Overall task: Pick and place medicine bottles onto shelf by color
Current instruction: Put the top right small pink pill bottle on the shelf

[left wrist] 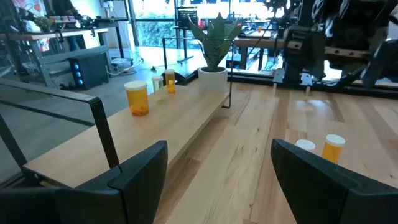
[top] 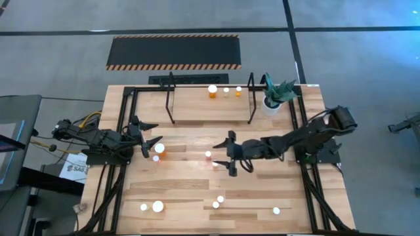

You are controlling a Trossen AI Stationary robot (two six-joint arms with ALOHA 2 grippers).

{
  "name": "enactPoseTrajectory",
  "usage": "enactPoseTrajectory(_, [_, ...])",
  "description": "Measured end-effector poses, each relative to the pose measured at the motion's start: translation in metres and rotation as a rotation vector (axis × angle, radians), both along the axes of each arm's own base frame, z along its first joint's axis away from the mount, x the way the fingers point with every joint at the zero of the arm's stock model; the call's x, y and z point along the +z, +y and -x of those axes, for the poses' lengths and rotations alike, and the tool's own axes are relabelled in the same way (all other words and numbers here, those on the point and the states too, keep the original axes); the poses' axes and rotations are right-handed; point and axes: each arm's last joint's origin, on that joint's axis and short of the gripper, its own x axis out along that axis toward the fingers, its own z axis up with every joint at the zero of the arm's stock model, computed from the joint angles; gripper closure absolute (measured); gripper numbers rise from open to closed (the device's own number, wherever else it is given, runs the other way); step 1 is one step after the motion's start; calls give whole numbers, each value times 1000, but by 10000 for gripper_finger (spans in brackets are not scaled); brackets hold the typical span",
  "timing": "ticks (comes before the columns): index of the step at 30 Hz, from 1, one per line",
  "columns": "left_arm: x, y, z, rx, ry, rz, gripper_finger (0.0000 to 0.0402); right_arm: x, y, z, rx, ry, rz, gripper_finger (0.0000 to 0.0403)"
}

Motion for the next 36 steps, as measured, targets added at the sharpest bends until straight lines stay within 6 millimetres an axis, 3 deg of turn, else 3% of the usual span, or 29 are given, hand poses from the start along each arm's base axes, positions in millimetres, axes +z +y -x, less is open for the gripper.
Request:
enactPoseTrajectory(11, [0,0,0,0,0,0,129,-35,-33,-26,82,92,-65,101])
enactPoseTrajectory(22, [0,0,0,0,0,0,129,-51,-55,-63,136,236,-129,101])
enactPoseTrajectory(36, [0,0,0,0,0,0,129,-60,-57,-58,126,356,-136,101])
